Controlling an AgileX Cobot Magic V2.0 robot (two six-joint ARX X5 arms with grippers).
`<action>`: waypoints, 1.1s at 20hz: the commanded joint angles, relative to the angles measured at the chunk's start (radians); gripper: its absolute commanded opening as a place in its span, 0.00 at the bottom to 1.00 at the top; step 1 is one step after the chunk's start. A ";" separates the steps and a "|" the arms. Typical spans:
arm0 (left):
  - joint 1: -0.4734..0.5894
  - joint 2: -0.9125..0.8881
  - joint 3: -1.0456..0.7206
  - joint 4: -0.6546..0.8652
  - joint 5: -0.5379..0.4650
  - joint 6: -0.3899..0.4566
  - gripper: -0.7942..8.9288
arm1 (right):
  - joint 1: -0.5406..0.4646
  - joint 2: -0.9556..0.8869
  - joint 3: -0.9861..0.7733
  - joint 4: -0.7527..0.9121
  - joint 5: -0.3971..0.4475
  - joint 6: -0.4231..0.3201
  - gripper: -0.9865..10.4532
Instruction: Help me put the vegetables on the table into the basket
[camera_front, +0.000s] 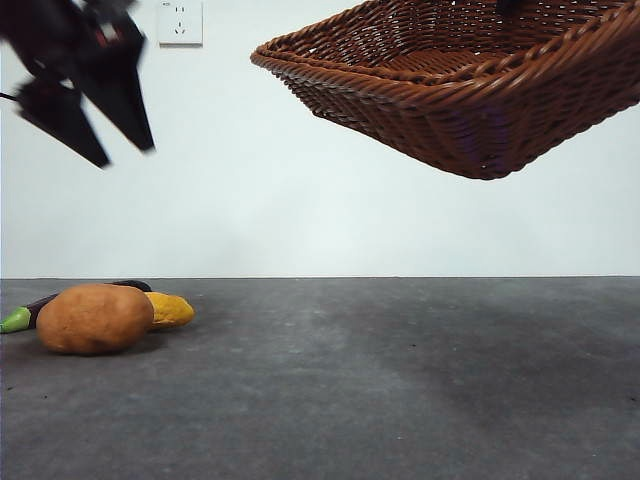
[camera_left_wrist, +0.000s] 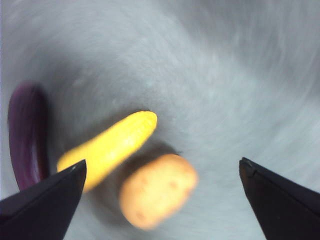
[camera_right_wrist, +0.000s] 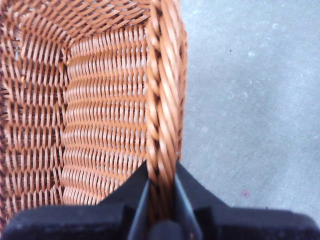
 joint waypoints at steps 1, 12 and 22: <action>-0.063 0.074 0.002 0.055 -0.111 0.204 0.70 | 0.001 -0.011 0.000 0.015 -0.010 0.001 0.08; -0.100 0.341 0.004 0.214 -0.175 0.280 0.70 | 0.001 -0.011 0.000 0.010 -0.072 -0.018 0.08; -0.067 0.404 0.007 0.289 -0.204 0.278 0.69 | 0.001 -0.011 0.000 0.009 -0.078 -0.018 0.08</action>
